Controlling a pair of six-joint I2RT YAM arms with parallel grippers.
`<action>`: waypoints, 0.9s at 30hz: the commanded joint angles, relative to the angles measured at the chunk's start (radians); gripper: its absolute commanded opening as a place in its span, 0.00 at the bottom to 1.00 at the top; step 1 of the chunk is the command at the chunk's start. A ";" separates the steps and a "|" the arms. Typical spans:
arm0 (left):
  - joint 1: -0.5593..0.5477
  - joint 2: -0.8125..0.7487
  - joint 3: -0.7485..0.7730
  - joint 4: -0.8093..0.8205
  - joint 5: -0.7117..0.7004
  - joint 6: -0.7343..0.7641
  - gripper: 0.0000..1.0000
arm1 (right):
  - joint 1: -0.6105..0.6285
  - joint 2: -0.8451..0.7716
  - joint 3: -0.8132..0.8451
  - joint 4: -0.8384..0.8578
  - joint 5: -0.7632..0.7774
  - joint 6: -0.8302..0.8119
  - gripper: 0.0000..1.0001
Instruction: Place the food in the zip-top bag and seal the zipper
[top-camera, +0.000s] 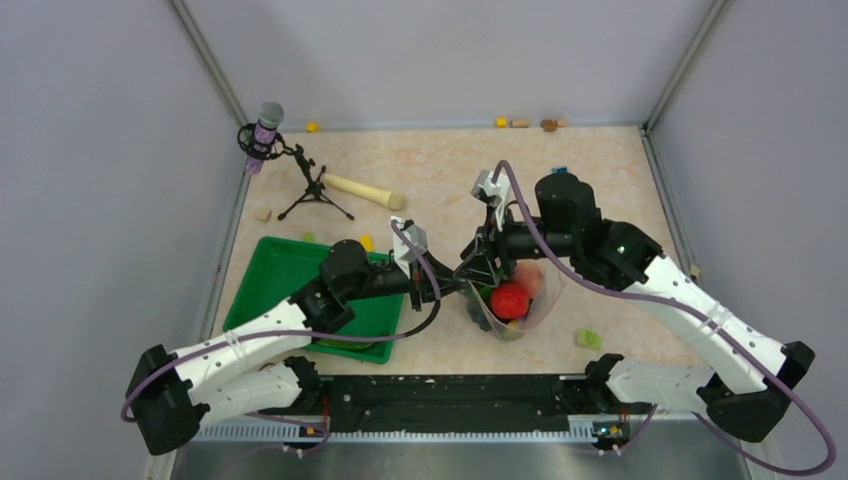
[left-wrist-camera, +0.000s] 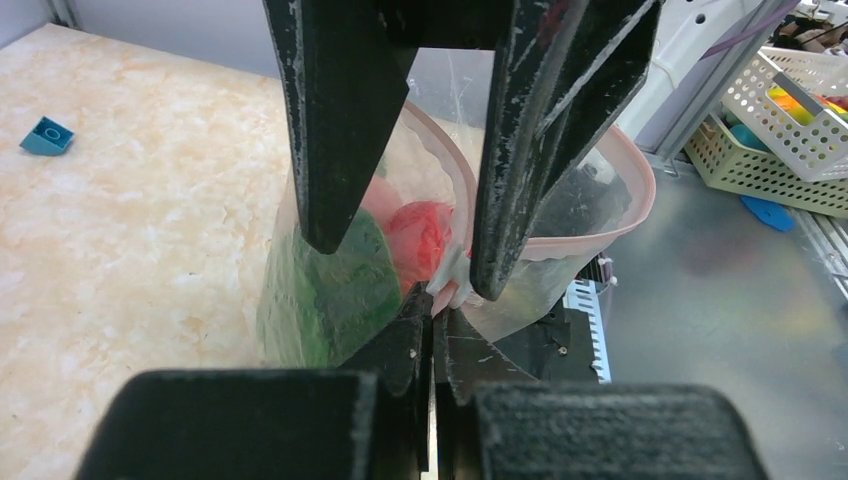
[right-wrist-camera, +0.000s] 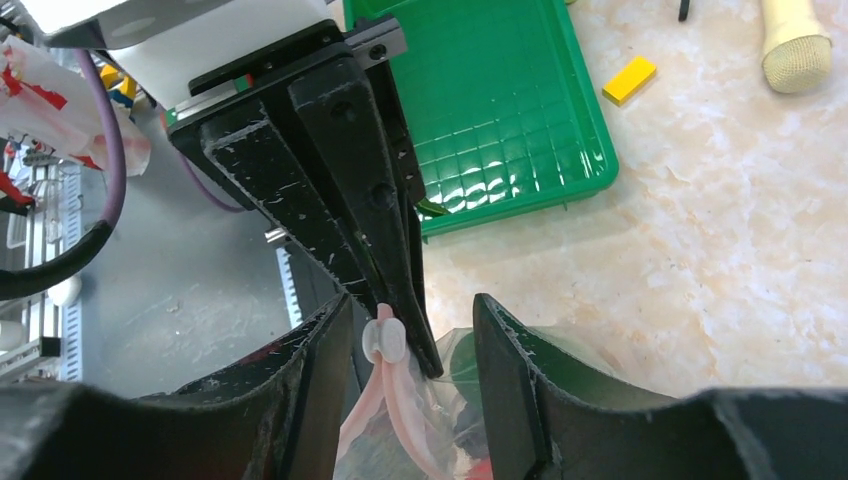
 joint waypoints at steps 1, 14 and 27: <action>0.003 -0.003 0.050 0.022 -0.030 -0.027 0.00 | 0.021 -0.004 0.037 0.020 -0.024 -0.032 0.47; 0.003 0.034 0.074 0.010 -0.028 -0.039 0.00 | 0.046 -0.003 0.026 -0.065 0.008 -0.085 0.34; 0.003 0.027 0.060 0.014 -0.039 -0.028 0.00 | 0.050 0.005 0.025 -0.067 0.098 -0.069 0.00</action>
